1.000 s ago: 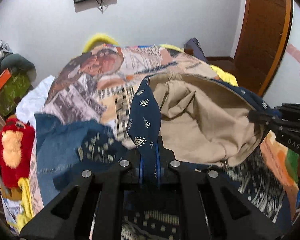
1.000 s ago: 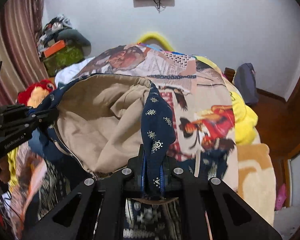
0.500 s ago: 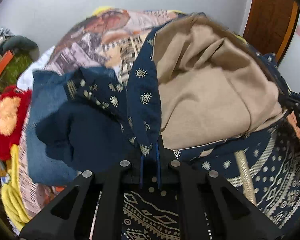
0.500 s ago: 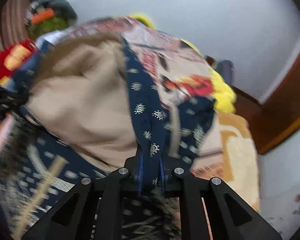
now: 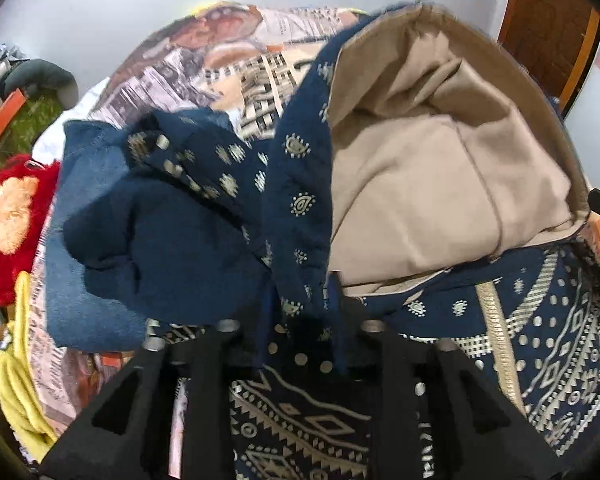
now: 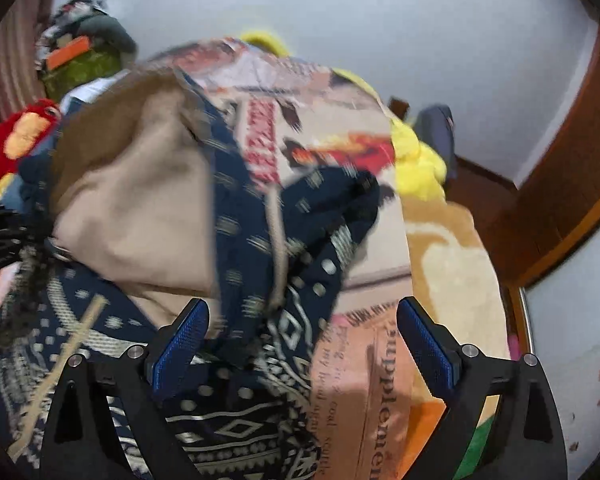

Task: Fold large clothes
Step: 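Lift the hood with both tools and fold it toward the hem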

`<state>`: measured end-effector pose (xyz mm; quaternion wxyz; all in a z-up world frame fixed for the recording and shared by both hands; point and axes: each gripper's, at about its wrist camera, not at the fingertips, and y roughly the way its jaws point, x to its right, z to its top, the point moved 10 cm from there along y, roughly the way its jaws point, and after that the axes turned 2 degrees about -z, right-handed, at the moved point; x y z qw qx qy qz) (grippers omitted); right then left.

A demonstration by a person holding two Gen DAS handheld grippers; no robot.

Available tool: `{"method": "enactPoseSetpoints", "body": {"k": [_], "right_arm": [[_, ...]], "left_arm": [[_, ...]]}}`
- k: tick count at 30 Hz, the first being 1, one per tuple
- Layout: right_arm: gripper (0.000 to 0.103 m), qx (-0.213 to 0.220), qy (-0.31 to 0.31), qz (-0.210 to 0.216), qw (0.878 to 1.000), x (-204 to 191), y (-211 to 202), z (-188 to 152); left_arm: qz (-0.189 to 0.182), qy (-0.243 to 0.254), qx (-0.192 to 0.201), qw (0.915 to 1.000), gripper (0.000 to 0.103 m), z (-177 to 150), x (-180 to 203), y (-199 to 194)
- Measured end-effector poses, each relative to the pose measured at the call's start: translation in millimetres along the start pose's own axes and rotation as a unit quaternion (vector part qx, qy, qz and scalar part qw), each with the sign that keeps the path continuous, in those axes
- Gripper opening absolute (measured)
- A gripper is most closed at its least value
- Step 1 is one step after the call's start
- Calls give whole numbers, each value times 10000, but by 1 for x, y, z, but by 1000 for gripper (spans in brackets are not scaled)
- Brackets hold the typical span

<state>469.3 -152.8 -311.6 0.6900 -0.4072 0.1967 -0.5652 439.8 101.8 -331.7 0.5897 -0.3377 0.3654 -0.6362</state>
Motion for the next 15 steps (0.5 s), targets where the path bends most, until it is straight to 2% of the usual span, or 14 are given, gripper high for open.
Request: {"method": "enactPoseSetpoints", "body": {"k": [1, 5, 7, 9, 15], "right_arm": [[94, 74, -26, 38, 10000, -3, -6, 5], [94, 339, 52, 391, 9986, -17, -24, 30], [94, 421, 137, 527, 9976, -21, -27, 41], [94, 486, 212, 653, 9965, -26, -26, 54], [94, 454, 332, 870, 9946, -38, -8, 79]], "left_arm": [[37, 3, 95, 9999, 49, 3, -1, -8], [151, 71, 488, 9987, 57, 21, -2, -37], [209, 133, 648, 9976, 64, 31, -2, -48], [253, 180, 788, 9964, 68, 43, -1, -54], [214, 230, 913, 9953, 68, 77, 1, -43]]}}
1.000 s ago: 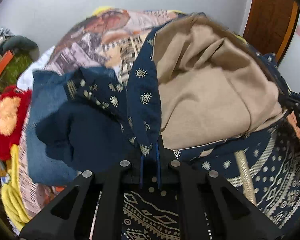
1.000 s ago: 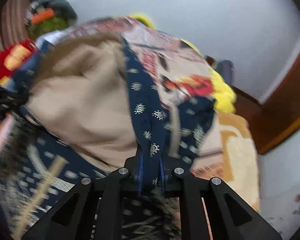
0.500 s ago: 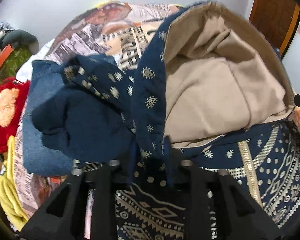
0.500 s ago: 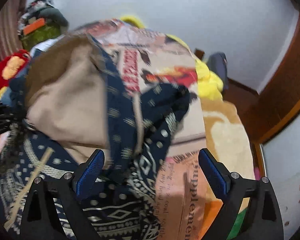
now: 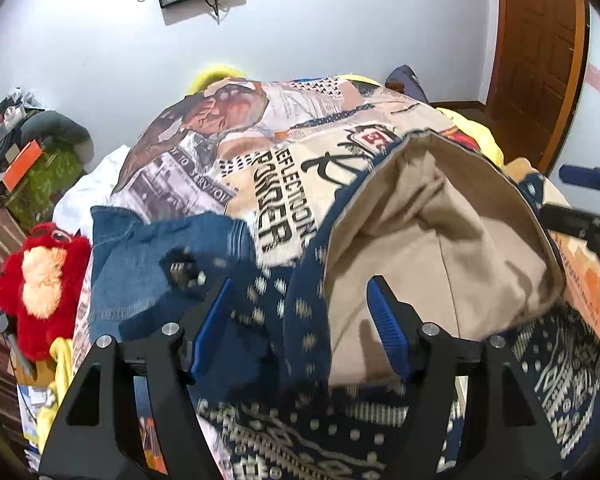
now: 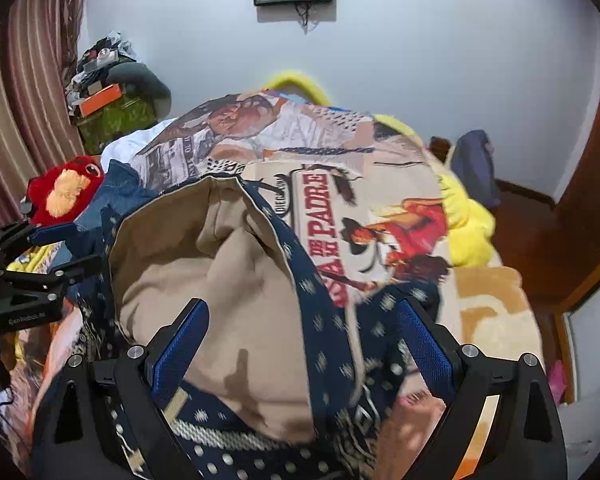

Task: Fold large clothes
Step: 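Lift the hood with both tools and fold it toward the hem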

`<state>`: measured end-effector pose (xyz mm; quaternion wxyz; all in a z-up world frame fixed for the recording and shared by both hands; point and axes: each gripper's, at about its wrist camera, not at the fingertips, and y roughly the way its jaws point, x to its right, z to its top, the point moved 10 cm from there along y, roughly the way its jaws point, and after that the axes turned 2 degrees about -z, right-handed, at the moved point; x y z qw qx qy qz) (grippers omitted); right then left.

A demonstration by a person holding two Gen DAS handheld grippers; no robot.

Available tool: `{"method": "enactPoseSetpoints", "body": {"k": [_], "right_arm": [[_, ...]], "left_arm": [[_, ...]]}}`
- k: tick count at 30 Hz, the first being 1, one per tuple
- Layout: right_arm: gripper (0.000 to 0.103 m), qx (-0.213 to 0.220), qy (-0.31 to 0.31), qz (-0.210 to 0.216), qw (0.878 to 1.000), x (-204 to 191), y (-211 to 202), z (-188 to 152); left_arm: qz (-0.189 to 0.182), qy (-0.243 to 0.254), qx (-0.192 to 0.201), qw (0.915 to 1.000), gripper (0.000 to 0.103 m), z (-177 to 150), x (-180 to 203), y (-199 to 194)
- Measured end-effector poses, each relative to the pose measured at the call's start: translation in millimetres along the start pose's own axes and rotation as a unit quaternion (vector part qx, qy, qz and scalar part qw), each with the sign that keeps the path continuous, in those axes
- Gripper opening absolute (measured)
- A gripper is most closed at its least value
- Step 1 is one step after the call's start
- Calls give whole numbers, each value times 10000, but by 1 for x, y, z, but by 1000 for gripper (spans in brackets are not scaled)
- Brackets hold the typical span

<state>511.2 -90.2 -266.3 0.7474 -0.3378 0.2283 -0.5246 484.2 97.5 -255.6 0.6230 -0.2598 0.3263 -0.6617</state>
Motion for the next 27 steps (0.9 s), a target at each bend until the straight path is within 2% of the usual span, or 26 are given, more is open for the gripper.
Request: {"method": "enactPoseSetpoints", "body": {"k": [3, 6, 8, 9, 10, 11, 13, 14, 15, 16, 19, 23, 27], "right_arm": [[94, -56, -37, 54, 10000, -4, 19, 9], [88, -162, -98, 86, 9998, -7, 45, 15], [75, -267, -128, 72, 9995, -8, 60, 16], [65, -350, -135, 54, 9993, -7, 71, 16], [55, -403, -123, 35, 9991, -7, 77, 16], [49, -437, -98, 22, 9990, -6, 84, 16], [24, -494, -54, 57, 9987, -5, 93, 16], [21, -482, -36, 95, 9988, -6, 95, 16], [16, -435, -42, 116, 9990, -7, 93, 16], [13, -351, -86, 138, 9993, -9, 90, 17], [11, -191, -139, 230, 9995, -15, 72, 18], [10, -12, -166, 371, 9992, -23, 40, 19], [9, 147, -151, 501, 9985, -32, -1, 13]], "left_arm": [[-121, -64, -34, 9999, 68, 11, 0, 18], [-107, -3, -75, 9999, 68, 21, 3, 40], [-56, -14, -108, 9999, 68, 26, 3, 54], [-51, -51, -128, 9999, 67, 27, 3, 60], [-72, -108, -139, 9998, 62, 29, 3, 65], [-116, -165, -140, 9997, 57, 30, 4, 69], [-247, -260, -163, 9992, 36, 33, 6, 74], [-296, -306, -168, 9990, 28, 34, 8, 75], [-309, -327, -154, 9989, 14, 35, 9, 74], [-318, -322, -110, 9989, 9, 36, 10, 71], [-414, -301, 24, 9987, 7, 39, 16, 55], [-568, -240, 223, 9978, 7, 39, 26, 15], [-568, -9, 386, 9976, 7, 31, 35, -26]]}}
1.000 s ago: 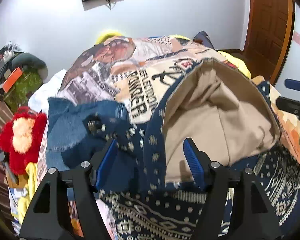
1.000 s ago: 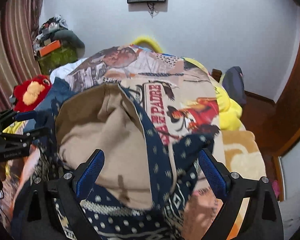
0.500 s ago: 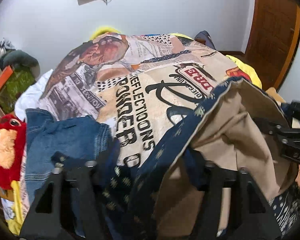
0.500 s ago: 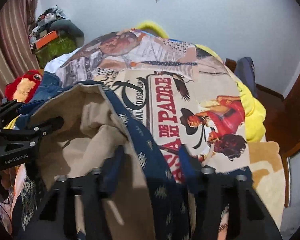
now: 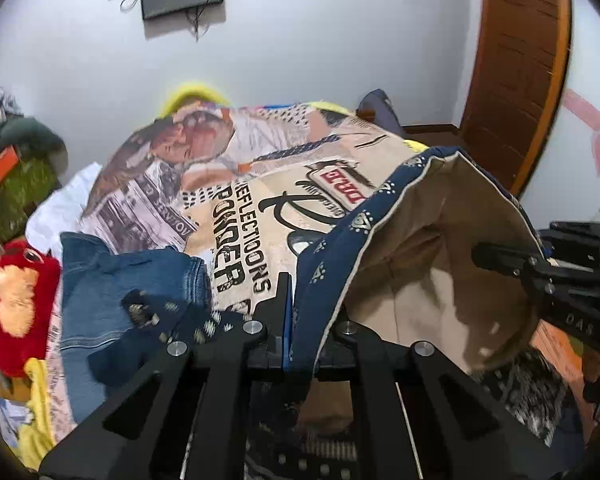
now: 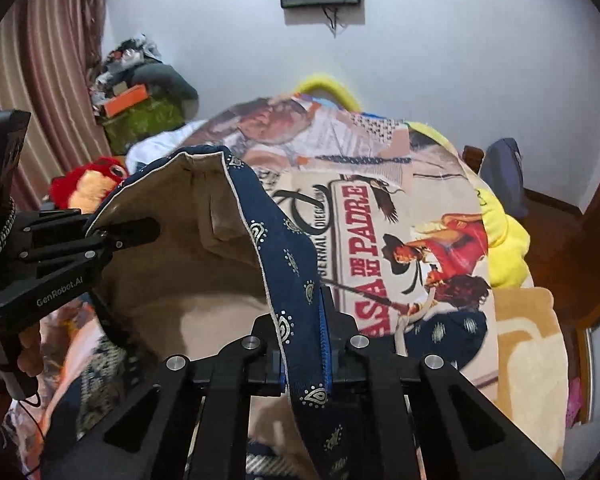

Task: Fold large clothes

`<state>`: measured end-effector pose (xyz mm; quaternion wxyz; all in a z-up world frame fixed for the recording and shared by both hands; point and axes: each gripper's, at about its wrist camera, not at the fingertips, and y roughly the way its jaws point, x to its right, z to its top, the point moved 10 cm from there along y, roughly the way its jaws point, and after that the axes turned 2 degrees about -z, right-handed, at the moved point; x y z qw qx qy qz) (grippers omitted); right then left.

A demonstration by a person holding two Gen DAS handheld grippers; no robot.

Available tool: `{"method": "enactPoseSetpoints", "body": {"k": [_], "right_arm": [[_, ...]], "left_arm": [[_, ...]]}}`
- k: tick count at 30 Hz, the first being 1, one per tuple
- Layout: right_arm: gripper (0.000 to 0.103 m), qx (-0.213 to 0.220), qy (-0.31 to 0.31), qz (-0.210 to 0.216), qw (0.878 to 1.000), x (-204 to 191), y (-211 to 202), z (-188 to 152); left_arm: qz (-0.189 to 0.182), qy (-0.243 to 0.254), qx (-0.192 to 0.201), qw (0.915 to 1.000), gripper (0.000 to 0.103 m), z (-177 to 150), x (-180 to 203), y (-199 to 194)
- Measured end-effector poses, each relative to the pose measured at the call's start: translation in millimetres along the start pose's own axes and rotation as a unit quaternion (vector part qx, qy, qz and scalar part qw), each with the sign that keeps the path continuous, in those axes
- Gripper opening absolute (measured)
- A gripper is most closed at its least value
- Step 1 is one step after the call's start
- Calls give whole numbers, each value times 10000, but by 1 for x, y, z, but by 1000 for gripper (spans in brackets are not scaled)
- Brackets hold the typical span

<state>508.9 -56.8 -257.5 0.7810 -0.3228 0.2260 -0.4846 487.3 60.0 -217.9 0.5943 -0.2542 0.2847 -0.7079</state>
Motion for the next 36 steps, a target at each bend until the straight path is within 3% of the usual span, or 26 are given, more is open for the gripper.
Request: {"method": "enactPoseSetpoints", "body": {"k": [6, 11, 16, 21, 27, 36], "right_arm": [[10, 55, -64, 184, 9998, -24, -52, -25], [10, -60, -181, 241, 9995, -46, -82, -61], [10, -300, -330, 90, 9990, -54, -92, -100], [10, -978, -310, -40, 9947, -54, -86, -151], [10, -1223, -139, 32, 9924, -48, -86, -190], [10, -1156, -603, -213, 9912, -49, -98, -213]], "left_arm": [[-50, 258, 17, 9997, 7, -28, 16, -51], [-237, 151, -200, 9994, 7, -64, 21, -66], [-324, 35, -642, 9974, 7, -116, 22, -61], [-366, -98, -1035, 9939, 13, -163, 21, -55], [-363, -60, -1418, 9892, 16, -216, 28, -45], [-90, 67, -1373, 9905, 16, -233, 31, -32]]}}
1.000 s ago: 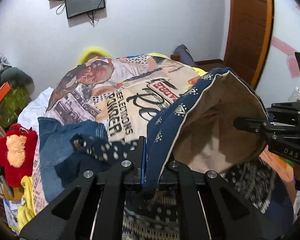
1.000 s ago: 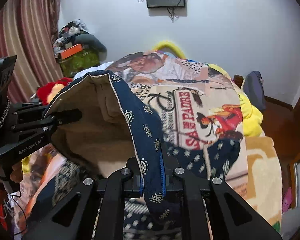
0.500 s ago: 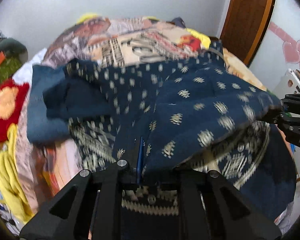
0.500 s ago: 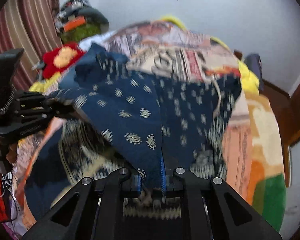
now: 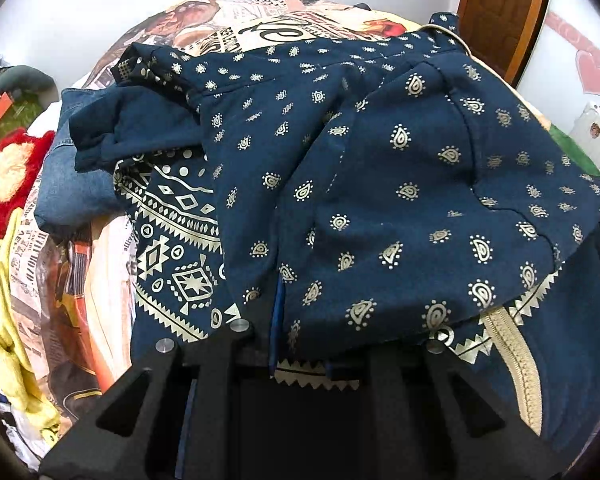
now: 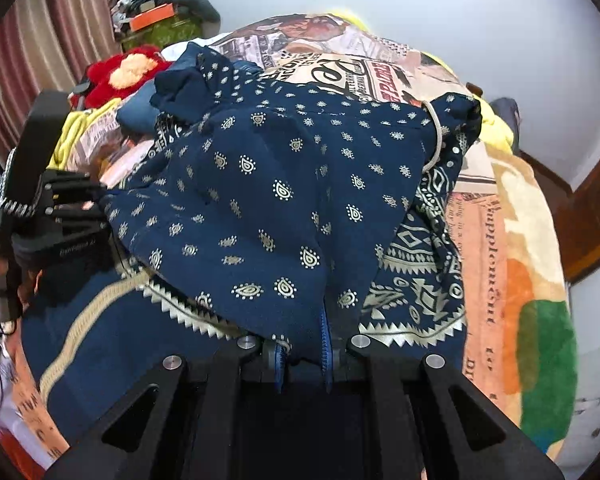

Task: Fold large clothes

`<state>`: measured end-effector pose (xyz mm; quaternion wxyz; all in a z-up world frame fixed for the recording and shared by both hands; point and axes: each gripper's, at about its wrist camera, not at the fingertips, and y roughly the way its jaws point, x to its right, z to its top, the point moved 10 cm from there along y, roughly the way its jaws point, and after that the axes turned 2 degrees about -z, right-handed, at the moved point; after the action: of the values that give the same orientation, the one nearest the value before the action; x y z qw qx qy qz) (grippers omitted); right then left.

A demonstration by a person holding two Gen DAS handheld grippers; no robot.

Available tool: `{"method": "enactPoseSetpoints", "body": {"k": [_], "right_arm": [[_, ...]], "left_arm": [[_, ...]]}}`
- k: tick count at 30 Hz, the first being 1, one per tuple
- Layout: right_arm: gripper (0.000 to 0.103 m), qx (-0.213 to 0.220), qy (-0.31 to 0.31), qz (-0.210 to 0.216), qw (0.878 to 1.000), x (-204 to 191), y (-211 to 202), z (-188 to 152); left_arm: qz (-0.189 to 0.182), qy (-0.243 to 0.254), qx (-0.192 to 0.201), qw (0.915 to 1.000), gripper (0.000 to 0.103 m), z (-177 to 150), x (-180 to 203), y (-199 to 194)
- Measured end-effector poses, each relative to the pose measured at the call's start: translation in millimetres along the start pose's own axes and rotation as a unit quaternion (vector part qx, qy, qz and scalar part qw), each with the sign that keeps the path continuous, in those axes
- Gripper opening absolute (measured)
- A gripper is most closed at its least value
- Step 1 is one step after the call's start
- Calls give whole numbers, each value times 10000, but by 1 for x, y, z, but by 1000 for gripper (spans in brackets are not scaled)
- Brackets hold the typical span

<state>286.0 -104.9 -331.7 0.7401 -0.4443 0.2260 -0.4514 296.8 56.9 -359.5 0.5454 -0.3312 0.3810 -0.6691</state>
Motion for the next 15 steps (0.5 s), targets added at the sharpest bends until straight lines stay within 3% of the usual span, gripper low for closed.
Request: {"method": "enactPoseSetpoints", "body": {"k": [7, 11, 13, 15], "right_arm": [[10, -102, 275, 332, 9990, 19, -12, -13], [10, -253, 137, 160, 9995, 31, -17, -30], [10, -287, 153, -36, 9995, 43, -19, -39], [10, -328, 396, 28, 9987, 55, -20, -46]], "left_arm": [[-33, 26, -14, 10000, 17, 1, -1, -1], [-66, 161, -80, 9998, 22, -4, -3, -7], [-109, 126, -145, 9998, 64, -12, -7, -14], [103, 47, -83, 9999, 86, -19, -16, -21]]}}
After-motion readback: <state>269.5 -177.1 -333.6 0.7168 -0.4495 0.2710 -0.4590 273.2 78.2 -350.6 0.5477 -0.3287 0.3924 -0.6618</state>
